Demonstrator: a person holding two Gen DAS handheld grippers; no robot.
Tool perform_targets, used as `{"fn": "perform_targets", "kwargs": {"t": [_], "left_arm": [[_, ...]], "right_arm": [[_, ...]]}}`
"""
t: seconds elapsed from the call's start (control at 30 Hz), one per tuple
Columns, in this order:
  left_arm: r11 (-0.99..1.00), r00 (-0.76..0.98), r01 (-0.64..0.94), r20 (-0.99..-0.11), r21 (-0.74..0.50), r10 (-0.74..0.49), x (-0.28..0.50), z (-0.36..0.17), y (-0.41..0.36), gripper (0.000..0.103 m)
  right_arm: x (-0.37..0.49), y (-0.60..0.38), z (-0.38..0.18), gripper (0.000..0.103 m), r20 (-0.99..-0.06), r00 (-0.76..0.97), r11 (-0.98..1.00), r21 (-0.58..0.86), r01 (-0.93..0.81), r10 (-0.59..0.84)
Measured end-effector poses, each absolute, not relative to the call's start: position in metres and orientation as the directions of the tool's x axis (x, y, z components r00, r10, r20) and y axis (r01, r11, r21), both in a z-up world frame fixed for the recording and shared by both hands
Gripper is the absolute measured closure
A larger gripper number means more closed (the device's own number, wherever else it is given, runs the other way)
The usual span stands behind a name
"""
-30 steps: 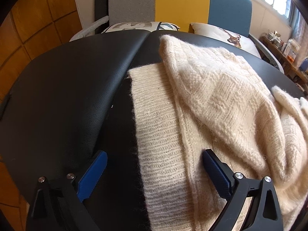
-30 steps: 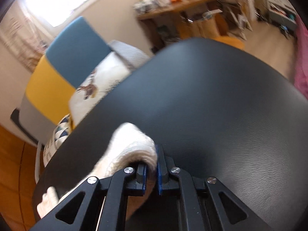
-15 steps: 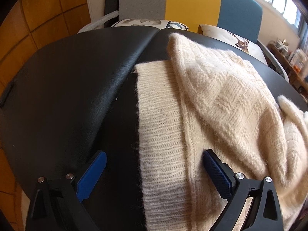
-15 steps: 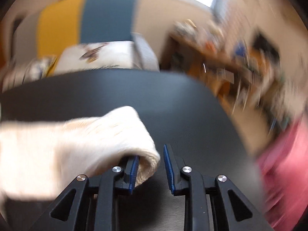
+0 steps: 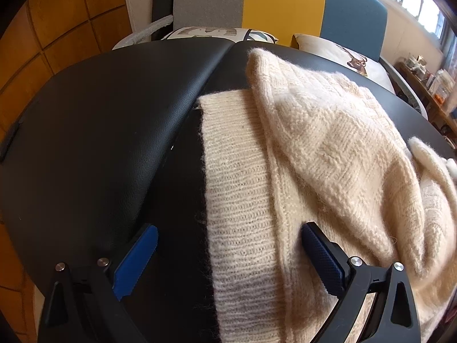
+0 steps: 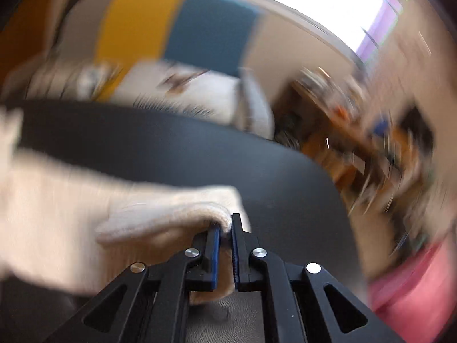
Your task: Fold clothes
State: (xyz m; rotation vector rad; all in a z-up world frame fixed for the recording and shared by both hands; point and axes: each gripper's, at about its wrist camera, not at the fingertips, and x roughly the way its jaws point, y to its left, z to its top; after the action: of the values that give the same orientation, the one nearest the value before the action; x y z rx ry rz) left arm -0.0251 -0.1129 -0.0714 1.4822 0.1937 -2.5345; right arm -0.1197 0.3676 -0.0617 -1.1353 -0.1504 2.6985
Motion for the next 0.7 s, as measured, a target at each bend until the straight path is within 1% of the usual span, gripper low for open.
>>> {"fn": "perform_targets", "kwargs": {"t": [0.03, 0.13, 0.17, 0.2, 0.27, 0.3, 0.37, 0.43, 0.47, 0.5, 0.53, 0.63, 0.7], "left_arm": [[-0.972, -0.478, 0.234, -0.872, -0.008, -0.108, -0.025, -0.071, -0.112, 0.001], [-0.975, -0.483, 0.223, -0.868, 0.009, -0.119, -0.026, -0.070, -0.110, 0.001], [-0.978, -0.489, 0.210, -0.864, 0.015, -0.118, -0.026, -0.070, -0.110, 0.001], [-0.980, -0.495, 0.196, -0.861, 0.018, -0.115, -0.026, -0.069, -0.109, 0.001], [-0.986, -0.504, 0.165, -0.858, 0.014, -0.097, -0.025, -0.069, -0.107, 0.001], [-0.988, -0.505, 0.153, -0.859, 0.009, -0.086, -0.025, -0.069, -0.107, 0.001], [-0.991, -0.507, 0.136, -0.859, 0.000, -0.069, -0.024, -0.069, -0.106, 0.001], [-0.991, -0.507, 0.133, -0.859, 0.000, -0.068, -0.024, -0.069, -0.105, 0.001], [-0.991, -0.506, 0.133, -0.860, 0.000, -0.068, -0.025, -0.069, -0.105, 0.001], [-0.991, -0.505, 0.133, -0.861, 0.000, -0.068, -0.025, -0.069, -0.104, 0.001], [-0.991, -0.505, 0.133, -0.860, 0.001, -0.068, -0.024, -0.069, -0.104, 0.001], [-0.992, -0.508, 0.126, -0.859, 0.004, -0.068, -0.024, -0.069, -0.103, 0.001], [-0.993, -0.509, 0.117, -0.859, 0.001, -0.060, -0.024, -0.068, -0.103, 0.001]], "right_arm": [[-0.115, 0.391, -0.057, 0.097, -0.695, -0.689, -0.973, -0.067, -0.222, 0.205], [-0.102, 0.450, -0.063, 0.097, -0.709, -0.692, -0.908, 0.191, -0.374, 0.136], [-0.100, 0.468, -0.068, 0.097, -0.714, -0.691, -0.871, 0.261, -0.416, 0.116], [-0.097, 0.480, -0.074, 0.097, -0.720, -0.685, -0.845, 0.295, -0.446, 0.110], [-0.095, 0.496, -0.089, 0.097, -0.740, -0.665, -0.810, 0.327, -0.486, 0.100], [-0.093, 0.503, -0.096, 0.095, -0.751, -0.654, -0.794, 0.341, -0.503, 0.092], [-0.090, 0.516, -0.110, 0.094, -0.771, -0.631, -0.763, 0.361, -0.537, 0.079], [-0.086, 0.523, -0.122, 0.086, -0.788, -0.610, -0.742, 0.363, -0.564, 0.078], [-0.081, 0.524, -0.123, 0.086, -0.781, -0.620, -0.736, 0.375, -0.565, 0.078], [-0.076, 0.524, -0.122, 0.082, -0.777, -0.624, -0.729, 0.381, -0.569, 0.081], [-0.071, 0.523, -0.120, 0.081, -0.781, -0.617, -0.724, 0.373, -0.581, 0.093], [-0.058, 0.512, -0.108, 0.080, -0.820, -0.519, -0.684, 0.237, -0.690, 0.240], [-0.043, 0.496, -0.091, 0.080, -0.797, -0.532, -0.674, 0.226, -0.703, 0.288]]}}
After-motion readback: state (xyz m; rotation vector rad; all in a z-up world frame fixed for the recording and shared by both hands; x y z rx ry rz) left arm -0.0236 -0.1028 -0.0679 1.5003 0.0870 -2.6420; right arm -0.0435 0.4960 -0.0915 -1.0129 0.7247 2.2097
